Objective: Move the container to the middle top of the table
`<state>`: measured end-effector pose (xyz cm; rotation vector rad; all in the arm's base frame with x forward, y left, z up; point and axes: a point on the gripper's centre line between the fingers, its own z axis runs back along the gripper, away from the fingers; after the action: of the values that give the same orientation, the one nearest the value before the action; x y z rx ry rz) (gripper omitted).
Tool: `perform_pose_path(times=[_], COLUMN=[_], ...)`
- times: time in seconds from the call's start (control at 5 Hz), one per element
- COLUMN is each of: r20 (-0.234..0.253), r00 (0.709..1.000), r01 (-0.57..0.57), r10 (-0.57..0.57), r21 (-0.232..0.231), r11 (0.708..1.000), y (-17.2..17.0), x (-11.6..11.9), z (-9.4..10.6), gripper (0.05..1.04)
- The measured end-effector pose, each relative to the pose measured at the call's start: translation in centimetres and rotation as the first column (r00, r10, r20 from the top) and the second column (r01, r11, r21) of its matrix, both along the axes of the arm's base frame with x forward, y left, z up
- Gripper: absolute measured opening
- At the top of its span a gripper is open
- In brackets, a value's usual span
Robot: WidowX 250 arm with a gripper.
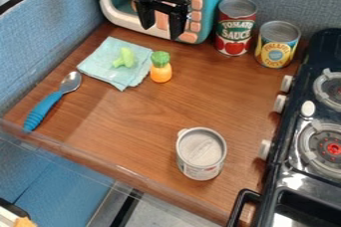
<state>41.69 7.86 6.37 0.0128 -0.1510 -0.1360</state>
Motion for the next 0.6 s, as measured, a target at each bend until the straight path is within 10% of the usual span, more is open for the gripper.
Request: perform_pose_path(times=[0.4,0.6], r20=[-0.071,-0.007], r00=[0.997,1.000], r01=[-0.002,-0.013], r10=[0.003,0.013], r21=[0.018,0.027], r11=[1.000,1.000], y=[-0.6,-1.3], x=[-3.9,-7.5], z=[-2.8,-0.3], gripper=[0.999,0.999])
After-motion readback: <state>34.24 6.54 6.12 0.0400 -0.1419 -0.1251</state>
